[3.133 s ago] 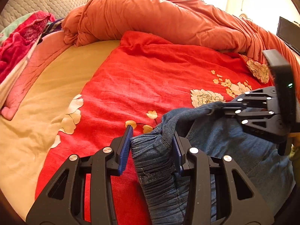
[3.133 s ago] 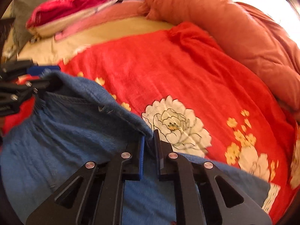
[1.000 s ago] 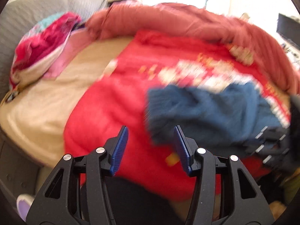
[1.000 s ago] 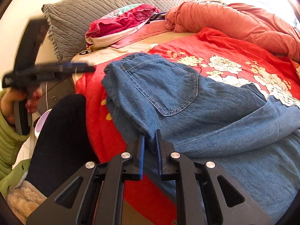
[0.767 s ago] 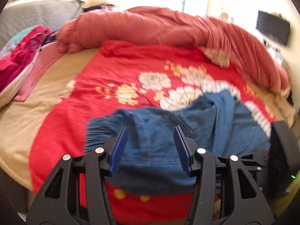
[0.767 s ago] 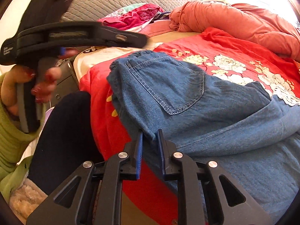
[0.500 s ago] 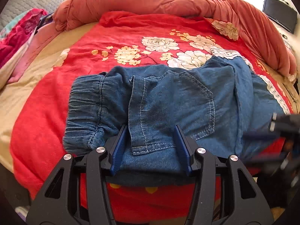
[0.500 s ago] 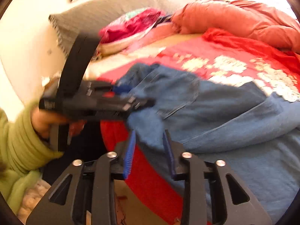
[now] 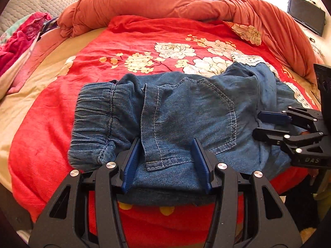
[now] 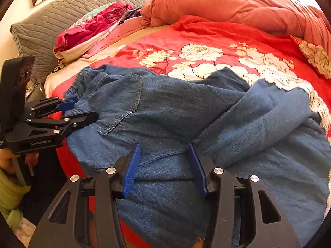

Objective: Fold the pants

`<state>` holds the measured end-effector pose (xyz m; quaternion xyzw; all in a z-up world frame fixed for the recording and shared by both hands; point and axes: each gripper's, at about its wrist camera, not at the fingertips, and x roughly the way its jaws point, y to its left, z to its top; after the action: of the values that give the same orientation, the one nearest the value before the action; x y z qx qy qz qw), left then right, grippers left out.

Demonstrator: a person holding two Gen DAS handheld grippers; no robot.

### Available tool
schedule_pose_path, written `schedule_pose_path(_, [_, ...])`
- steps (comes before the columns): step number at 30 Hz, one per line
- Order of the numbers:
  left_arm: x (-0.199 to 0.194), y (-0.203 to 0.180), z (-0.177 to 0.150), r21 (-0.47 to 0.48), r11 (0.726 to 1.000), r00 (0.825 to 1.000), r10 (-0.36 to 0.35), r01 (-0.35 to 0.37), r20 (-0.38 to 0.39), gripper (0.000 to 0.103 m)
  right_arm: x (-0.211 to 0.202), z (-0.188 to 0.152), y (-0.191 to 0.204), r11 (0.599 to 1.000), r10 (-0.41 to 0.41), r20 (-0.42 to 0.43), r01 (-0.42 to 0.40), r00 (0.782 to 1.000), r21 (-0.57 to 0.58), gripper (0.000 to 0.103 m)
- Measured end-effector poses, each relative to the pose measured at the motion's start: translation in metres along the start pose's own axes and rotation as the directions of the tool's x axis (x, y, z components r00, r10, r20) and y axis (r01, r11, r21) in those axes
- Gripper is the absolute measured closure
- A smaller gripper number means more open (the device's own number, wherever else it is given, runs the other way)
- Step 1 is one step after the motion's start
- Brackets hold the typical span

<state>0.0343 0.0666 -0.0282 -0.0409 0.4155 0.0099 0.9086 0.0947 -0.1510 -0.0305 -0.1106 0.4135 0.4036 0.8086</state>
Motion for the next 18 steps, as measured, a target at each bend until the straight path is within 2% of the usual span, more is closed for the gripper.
schedule_pose_path(2, [-0.01, 0.0, 0.002, -0.009, 1.0, 1.0, -0.009, 0.009, 0.018, 0.06, -0.015, 0.001, -0.008, 0.998, 0.039, 0.046, -0.041, 0.998, 0.044, 0.055])
schedule_pose_path(3, [-0.02, -0.001, 0.004, -0.014, 1.0, 0.999, -0.016, 0.017, 0.035, 0.059, -0.02, 0.001, -0.012, 0.998, 0.034, 0.061, -0.037, 0.998, 0.057, 0.053])
schedule_pose_path(5, [-0.039, -0.005, 0.008, -0.013, 0.999, 0.997, -0.032, 0.033, 0.073, 0.054, -0.04, 0.003, -0.027, 0.995, -0.003, 0.123, -0.009, 0.992, 0.1, 0.049])
schedule_pose_path(7, [-0.055, -0.013, 0.013, -0.002, 0.998, 0.993, -0.061, 0.062, 0.103, 0.05, -0.055, 0.006, -0.043, 0.988, -0.037, 0.176, 0.01, 0.984, 0.152, 0.048])
schedule_pose_path(10, [-0.067, -0.033, 0.023, 0.034, 0.991, 0.983, -0.131, 0.128, 0.131, 0.042, -0.072, 0.004, -0.061, 0.978, -0.109, 0.224, 0.065, 0.968, 0.198, 0.039])
schedule_pose_path(14, [-0.047, -0.072, 0.033, 0.094, 0.963, 0.963, -0.26, 0.254, 0.066, 0.041, -0.087, 0.0, -0.084, 0.961, -0.188, 0.244, 0.127, 0.951, 0.245, 0.033])
schedule_pose_path(16, [-0.026, -0.092, 0.036, 0.117, 0.938, 0.944, -0.331, 0.327, 0.008, 0.041, -0.093, -0.002, -0.094, 0.954, -0.205, 0.249, 0.137, 0.946, 0.266, 0.031])
schedule_pose_path(18, [-0.006, -0.106, 0.039, 0.13, 0.929, 0.938, -0.344, 0.346, -0.039, 0.041, -0.097, -0.005, -0.1, 0.945, -0.24, 0.255, 0.164, 0.937, 0.284, 0.028])
